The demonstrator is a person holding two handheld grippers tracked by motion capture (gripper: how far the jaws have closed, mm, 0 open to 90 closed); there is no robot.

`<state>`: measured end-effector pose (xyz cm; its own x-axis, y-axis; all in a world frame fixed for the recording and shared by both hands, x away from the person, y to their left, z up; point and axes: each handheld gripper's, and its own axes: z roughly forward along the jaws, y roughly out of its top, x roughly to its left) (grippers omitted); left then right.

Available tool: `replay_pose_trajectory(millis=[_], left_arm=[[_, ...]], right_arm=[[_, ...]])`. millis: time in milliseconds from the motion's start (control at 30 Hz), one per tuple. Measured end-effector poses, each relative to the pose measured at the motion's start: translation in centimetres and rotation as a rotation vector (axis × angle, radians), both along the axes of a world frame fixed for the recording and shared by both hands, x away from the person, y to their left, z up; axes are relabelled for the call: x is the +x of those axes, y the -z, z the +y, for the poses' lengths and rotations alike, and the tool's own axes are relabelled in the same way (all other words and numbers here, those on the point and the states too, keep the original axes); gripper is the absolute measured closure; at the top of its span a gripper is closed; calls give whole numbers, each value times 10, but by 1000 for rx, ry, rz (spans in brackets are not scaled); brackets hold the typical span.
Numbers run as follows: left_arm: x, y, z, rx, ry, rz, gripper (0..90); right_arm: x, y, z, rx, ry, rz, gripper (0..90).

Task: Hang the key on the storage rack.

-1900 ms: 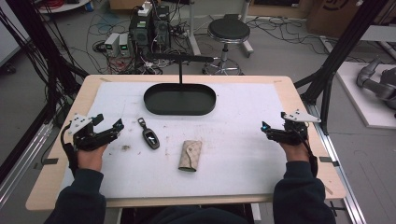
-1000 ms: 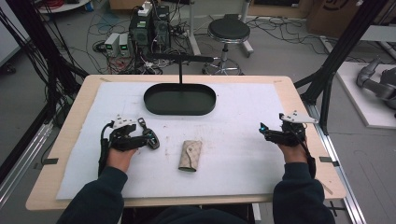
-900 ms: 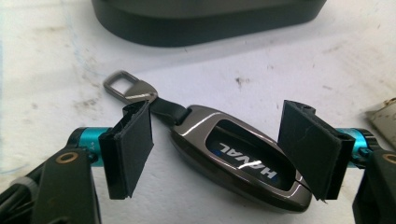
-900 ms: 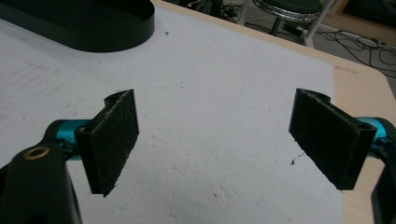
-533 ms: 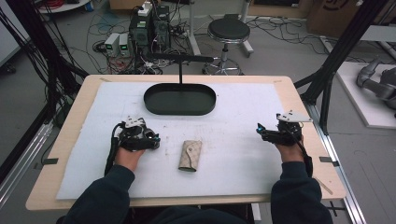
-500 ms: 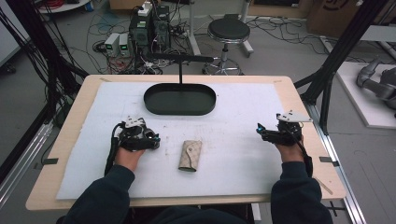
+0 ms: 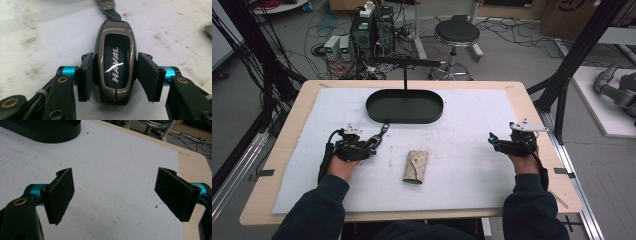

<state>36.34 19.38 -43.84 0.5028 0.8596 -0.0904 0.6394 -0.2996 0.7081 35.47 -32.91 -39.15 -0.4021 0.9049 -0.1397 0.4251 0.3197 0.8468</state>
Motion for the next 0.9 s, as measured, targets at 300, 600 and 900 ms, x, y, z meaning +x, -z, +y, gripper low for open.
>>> replay_pose_trajectory(millis=[300,600,900], left_arm=[[8,-3,-2,-69,-56,-152,278],[18,9,-10,45,37,-105,435],[11,4,-8,57,69,-67,484]], right_arm=[[-1,1,1,-3,-3,7,165],[0,1,4,-6,-14,7,165],[0,1,4,-5,-15,8,167]])
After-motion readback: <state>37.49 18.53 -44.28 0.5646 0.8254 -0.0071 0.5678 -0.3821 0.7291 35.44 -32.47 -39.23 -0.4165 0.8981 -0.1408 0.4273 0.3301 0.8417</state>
